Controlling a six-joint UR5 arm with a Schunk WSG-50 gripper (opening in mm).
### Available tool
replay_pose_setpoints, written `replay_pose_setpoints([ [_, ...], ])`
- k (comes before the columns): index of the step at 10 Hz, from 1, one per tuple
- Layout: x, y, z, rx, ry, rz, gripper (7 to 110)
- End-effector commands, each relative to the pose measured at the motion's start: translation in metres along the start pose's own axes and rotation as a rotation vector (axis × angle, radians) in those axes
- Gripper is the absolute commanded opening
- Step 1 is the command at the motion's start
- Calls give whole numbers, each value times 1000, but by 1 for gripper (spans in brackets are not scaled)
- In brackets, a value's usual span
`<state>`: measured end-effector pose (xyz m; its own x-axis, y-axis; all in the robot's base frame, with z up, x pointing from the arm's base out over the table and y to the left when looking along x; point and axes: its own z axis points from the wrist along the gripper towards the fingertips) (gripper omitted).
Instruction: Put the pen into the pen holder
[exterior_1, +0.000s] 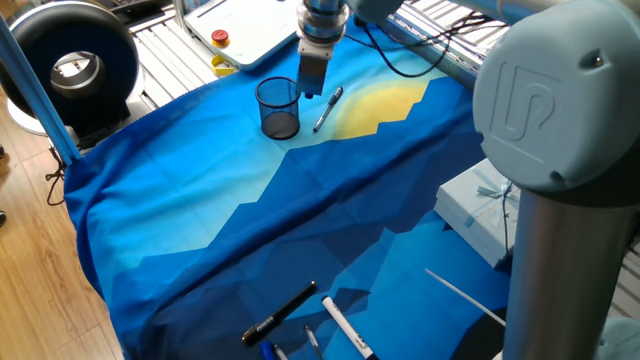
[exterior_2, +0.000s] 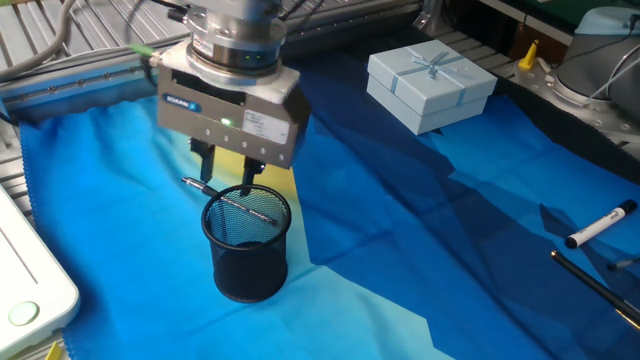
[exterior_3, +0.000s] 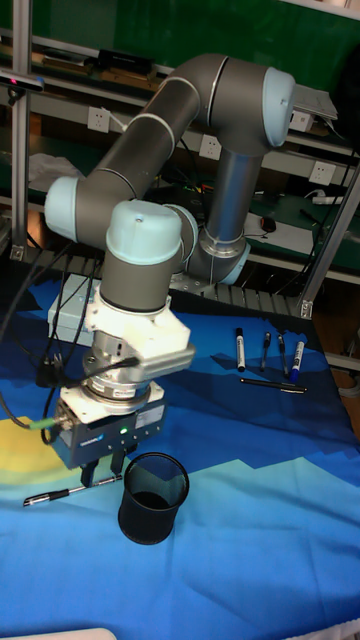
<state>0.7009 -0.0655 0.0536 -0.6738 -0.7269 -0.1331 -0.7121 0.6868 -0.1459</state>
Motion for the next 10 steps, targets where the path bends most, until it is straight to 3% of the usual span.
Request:
replay_pose_setpoints([
  [1, -5, -8, 4, 42, -47, -208, 44],
  [4, 2, -11, 3, 48, -29, -229, 44],
  [5, 5, -3, 3, 17, -25, -140, 44],
  [6, -2, 29, -2, -115, -47, 126, 44],
  [7, -16, 43, -11, -193, -62, 414, 44],
  [8, -33, 34, -16, -187, -79, 713, 44],
  [9, -11, 21, -15, -92, 41, 871, 7],
  [10, 5, 35, -20, -120, 116, 844, 7],
])
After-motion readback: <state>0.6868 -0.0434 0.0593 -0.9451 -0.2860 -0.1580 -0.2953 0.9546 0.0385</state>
